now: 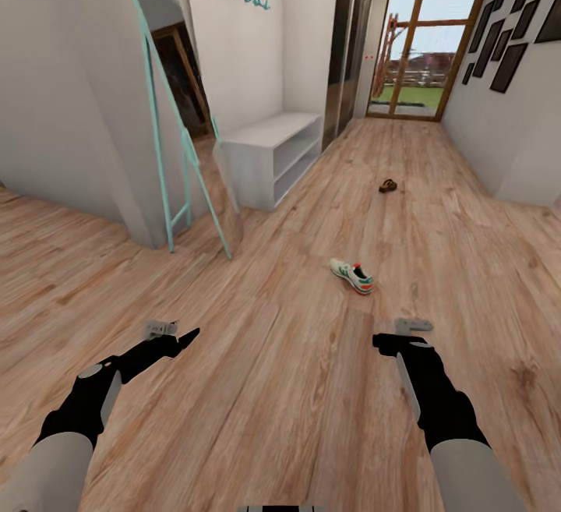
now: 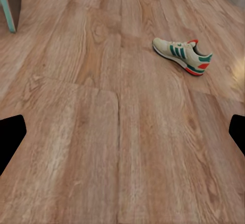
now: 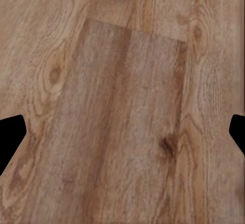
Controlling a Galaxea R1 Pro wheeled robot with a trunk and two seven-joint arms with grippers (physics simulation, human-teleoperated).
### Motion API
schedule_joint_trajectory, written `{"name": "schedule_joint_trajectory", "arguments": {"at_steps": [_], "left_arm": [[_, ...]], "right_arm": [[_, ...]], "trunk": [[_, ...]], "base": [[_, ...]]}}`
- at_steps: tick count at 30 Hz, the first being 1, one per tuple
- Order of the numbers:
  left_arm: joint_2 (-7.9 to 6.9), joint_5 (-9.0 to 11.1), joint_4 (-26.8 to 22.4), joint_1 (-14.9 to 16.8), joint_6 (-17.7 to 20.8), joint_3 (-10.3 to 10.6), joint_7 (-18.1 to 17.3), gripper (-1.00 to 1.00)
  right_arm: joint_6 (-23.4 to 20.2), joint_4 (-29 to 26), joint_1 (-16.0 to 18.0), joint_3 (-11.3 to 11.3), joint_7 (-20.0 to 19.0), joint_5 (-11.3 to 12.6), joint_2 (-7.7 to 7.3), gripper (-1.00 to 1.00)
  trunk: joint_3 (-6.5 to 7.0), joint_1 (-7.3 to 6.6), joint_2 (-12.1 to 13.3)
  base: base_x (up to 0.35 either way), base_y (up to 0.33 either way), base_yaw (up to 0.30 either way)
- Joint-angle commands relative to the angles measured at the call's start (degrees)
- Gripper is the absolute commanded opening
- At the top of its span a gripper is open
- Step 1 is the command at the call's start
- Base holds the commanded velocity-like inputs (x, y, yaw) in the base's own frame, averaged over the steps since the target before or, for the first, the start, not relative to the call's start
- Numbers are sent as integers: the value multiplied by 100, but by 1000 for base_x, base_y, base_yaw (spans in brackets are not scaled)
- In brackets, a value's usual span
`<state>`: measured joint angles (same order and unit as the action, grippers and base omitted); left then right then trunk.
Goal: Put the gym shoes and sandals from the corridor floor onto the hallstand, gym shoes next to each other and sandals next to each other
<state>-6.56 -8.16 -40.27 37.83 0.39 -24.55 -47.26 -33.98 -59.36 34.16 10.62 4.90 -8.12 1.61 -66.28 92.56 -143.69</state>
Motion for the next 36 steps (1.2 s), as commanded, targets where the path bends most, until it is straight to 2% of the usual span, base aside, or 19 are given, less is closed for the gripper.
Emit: {"name": "schedule_joint_trajectory", "arguments": {"at_steps": [1,13,36], "left_arm": [[5,-50,-7,5,5,-32,-39,100],[5,-46,-7,5,10,-48,-47,100],[5,-44,-7,5,13,-67,-47,100]], "right_arm": [[-29,-5,3,10,-21,-58,4,100],[-29,-5,3,9,-24,-58,5,100],[-29,3,3,2,-24,-58,2,100]], "trunk": [[-5,2,-2],[-5,2,-2],[-5,2,-2]], "base": [[286,-273,0],[285,-275,30],[292,-251,273]]}}
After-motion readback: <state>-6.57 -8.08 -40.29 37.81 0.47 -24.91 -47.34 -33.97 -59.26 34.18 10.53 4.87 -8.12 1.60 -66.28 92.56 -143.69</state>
